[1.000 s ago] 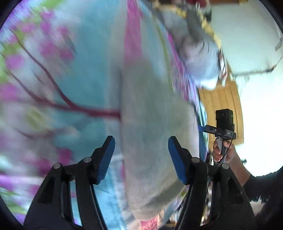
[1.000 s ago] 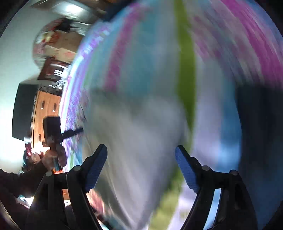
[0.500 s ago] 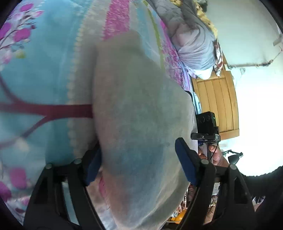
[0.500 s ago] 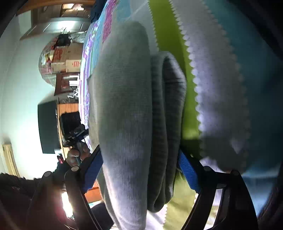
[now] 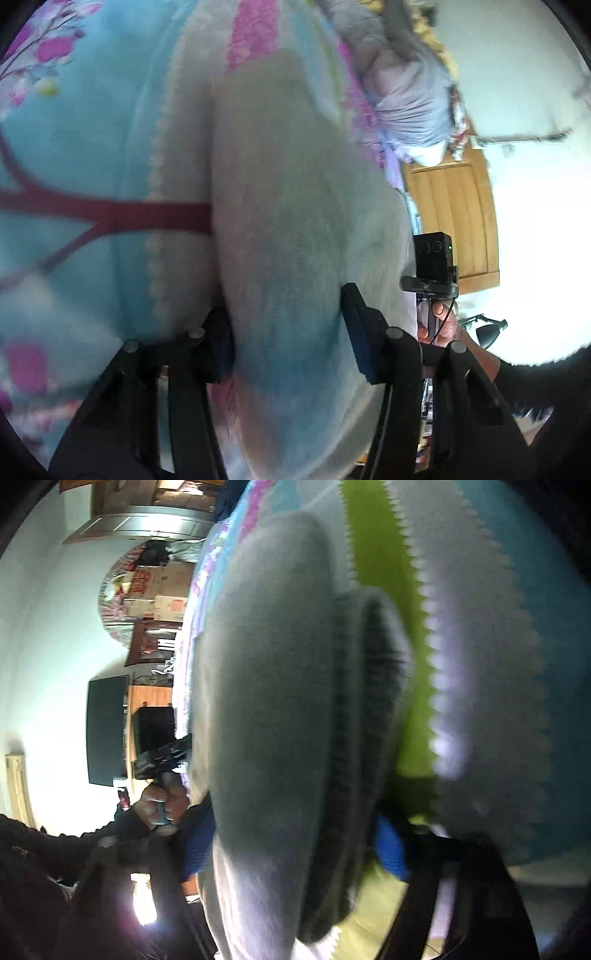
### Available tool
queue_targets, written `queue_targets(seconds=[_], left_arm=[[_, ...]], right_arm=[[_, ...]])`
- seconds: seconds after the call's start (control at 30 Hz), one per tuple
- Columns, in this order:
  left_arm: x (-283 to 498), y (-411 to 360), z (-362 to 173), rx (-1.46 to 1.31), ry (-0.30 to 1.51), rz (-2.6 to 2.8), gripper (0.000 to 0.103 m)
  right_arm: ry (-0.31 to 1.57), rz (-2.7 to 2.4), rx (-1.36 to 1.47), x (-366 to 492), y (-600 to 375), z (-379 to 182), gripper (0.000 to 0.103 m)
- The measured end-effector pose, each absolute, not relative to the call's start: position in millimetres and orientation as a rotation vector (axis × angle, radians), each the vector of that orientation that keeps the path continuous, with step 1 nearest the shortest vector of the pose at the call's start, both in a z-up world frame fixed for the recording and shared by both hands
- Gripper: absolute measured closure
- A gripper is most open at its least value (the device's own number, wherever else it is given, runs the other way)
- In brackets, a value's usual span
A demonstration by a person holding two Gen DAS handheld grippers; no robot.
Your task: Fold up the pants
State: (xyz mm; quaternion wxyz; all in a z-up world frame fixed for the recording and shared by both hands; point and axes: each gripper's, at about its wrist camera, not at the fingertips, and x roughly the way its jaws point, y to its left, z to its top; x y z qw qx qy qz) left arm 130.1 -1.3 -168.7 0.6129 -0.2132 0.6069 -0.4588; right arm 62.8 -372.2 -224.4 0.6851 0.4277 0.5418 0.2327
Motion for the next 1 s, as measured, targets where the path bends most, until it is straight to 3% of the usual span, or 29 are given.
queue_targets(seconds=[0.03, 0.1, 0.17, 0.23, 0.33, 0.73, 1.0], left_arm=[[128.0, -5.1, -166.3, -0.464, 1.383, -1.063, 0.043], [119.9, -19.3, -158.6, -0.374, 1.344, -1.090, 0.035], [120.1, -27.9, -155.4, -0.331, 1.367, -1.092, 0.037], [127.2, -21.9, -155.1, -0.372, 1.402, -1.055, 0.070], [123.1, -22.9, -141.2, -0.341, 1.397, -1.086, 0.075], [142.9, -38.5, -72.2, -0.262, 1.332, -1.194, 0.076], [149.6, -116.6, -18.0, -0.065, 1.279, -1.377, 0.076]], right_arm=[[1.213, 0.535, 0.937, 66.7, -366.7, -223.6, 0.005], [1.233, 0.528, 0.837, 74.0, -352.2, -218.7, 0.005], [1.252, 0.489, 0.766, 74.9, -345.2, -213.5, 0.032], [1.229, 0.434, 0.825, 68.3, -353.9, -213.3, 0.054], [1.188, 0.402, 0.817, 58.3, -350.0, -198.9, 0.061], [1.036, 0.327, 0.906, 31.7, -343.9, -147.5, 0.064], [0.833, 0.106, 0.980, -33.9, -360.7, -88.9, 0.064]])
